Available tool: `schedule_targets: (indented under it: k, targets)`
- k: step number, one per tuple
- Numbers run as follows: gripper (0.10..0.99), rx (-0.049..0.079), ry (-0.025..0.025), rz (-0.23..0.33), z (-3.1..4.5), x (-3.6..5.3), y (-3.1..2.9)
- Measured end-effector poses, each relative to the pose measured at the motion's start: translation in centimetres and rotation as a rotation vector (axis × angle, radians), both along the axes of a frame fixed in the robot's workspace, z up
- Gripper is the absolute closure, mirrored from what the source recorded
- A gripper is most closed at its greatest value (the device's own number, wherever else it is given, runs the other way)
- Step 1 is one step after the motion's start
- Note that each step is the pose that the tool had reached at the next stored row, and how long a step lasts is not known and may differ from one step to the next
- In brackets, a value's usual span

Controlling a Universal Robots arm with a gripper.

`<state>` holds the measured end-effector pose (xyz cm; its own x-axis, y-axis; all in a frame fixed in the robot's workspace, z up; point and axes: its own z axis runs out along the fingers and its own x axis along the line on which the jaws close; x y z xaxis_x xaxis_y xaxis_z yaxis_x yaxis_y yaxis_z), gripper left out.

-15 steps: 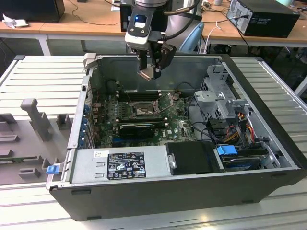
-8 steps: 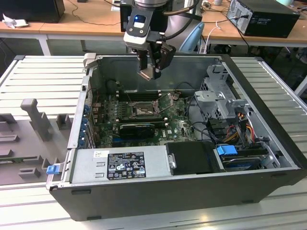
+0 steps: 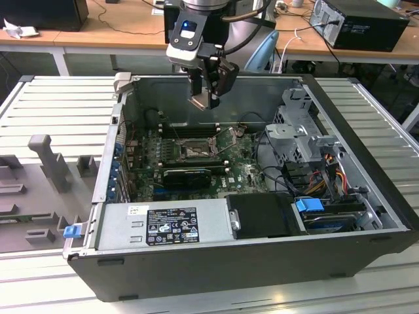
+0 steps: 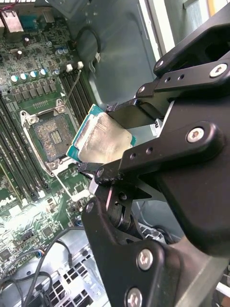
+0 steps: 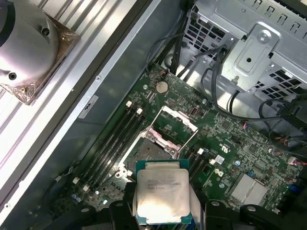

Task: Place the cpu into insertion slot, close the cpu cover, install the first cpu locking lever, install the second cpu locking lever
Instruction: 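Place the cpu into insertion slot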

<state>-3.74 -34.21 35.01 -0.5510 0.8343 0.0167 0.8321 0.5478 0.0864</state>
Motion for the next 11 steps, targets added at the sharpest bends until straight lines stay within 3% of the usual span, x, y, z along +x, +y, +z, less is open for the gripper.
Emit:
schedule_targets:
  k: [11]
  targets:
    - [0.561, 0.0, -0.0001, -0.066, -0.1, 0.0, 0.0]
